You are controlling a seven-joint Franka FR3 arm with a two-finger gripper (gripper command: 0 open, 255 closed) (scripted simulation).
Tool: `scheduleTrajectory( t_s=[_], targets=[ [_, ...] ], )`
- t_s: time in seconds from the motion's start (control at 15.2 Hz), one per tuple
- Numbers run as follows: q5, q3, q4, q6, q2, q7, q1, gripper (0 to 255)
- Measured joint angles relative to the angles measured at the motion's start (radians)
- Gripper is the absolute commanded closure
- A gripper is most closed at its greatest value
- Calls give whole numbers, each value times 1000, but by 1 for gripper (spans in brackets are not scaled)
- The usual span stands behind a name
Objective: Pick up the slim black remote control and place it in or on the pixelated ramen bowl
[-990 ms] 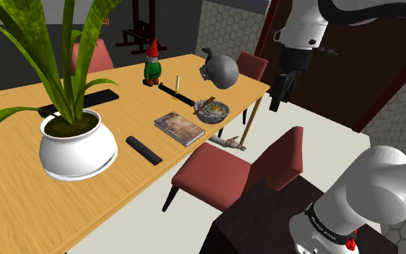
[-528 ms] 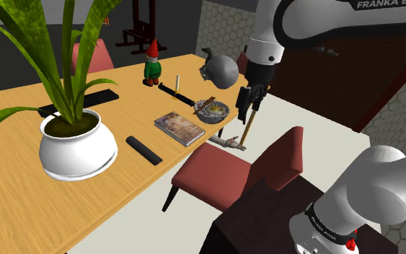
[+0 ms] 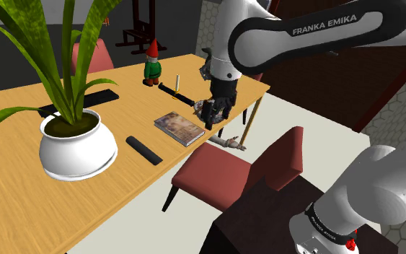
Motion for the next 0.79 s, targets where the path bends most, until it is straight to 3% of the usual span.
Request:
scheduleTrajectory(
  t_s=[0.4,0.79],
  targets=[
    [-83,55,119,122,231,112,6,0],
    [-198,72,286,179,458,227,41,0]
  ],
)
